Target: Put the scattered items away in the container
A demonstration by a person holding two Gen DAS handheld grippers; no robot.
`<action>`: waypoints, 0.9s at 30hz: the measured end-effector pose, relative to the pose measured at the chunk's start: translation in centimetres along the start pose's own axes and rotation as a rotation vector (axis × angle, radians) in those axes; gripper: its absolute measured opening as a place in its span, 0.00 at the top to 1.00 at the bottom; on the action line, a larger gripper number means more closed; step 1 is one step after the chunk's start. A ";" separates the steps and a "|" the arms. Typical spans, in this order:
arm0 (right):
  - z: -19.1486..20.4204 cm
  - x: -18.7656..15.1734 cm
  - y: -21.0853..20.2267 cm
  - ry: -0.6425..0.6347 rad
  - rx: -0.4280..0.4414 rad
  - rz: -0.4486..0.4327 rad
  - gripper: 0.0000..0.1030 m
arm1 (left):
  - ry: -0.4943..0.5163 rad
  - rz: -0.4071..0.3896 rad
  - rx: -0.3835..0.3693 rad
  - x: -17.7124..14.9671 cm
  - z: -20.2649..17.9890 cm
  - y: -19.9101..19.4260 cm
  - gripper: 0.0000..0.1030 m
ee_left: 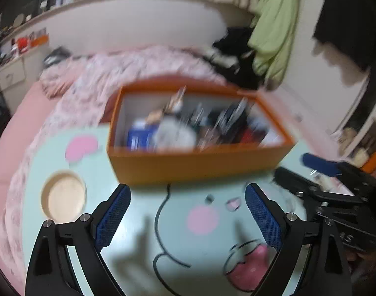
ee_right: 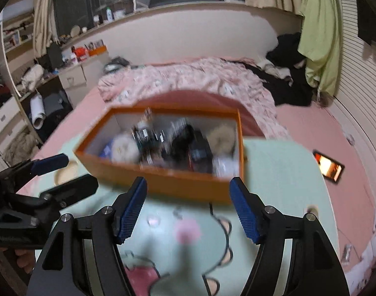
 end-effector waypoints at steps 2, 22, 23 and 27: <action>-0.5 -1.4 1.1 -0.001 -0.037 0.040 0.32 | -0.011 0.022 0.037 -0.7 0.2 1.2 0.09; -3.8 -5.1 4.6 0.082 -0.103 0.144 0.00 | 0.018 0.067 0.219 -2.0 0.5 4.6 0.00; -3.8 -5.1 4.6 0.082 -0.103 0.144 0.00 | 0.017 0.067 0.218 -2.0 0.5 4.6 0.00; -3.8 -5.2 4.6 0.082 -0.103 0.144 0.00 | 0.016 0.067 0.218 -2.0 0.6 4.6 0.00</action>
Point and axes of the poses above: each gripper's, at about its wrist camera, not at the fingertips, and y roughly the way its jaws point, z to its left, x to its top, the point moved 5 cm from there along y, roughly the way its jaws point, and after that the axes turned 11 degrees about x, right-handed, at the moved point
